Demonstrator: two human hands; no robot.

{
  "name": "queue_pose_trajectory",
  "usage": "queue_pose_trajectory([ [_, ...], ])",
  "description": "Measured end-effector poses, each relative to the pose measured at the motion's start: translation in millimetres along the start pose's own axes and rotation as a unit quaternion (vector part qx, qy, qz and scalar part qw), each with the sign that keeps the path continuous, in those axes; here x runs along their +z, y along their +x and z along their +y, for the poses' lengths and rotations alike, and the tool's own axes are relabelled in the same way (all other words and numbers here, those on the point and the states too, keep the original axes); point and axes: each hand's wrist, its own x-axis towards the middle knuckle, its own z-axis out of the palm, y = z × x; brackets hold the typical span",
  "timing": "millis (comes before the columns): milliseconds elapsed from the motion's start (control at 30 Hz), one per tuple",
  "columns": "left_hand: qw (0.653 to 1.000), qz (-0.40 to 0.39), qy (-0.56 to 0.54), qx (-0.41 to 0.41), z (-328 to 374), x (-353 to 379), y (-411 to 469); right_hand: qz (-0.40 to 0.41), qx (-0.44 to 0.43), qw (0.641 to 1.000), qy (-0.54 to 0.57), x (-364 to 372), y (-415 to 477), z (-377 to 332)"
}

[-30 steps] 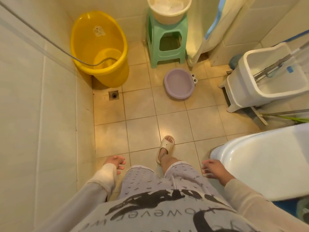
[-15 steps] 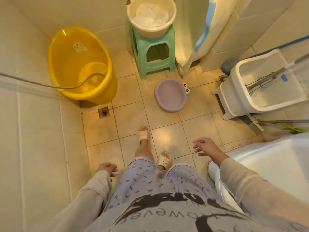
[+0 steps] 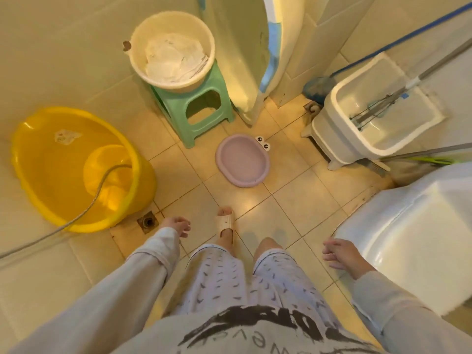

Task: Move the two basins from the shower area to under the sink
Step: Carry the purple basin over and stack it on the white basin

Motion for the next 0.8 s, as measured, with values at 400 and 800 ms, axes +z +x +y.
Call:
queue_pose_trajectory([
  [400,0.991,-0.035,0.128,0.000,79,-4,72,-0.043,0.032,0.999,0.012,58,35,-74],
  [800,0.986,-0.062,0.157,-0.003,134,114,320,-0.086,0.040,0.994,-0.048,166,282,-134],
])
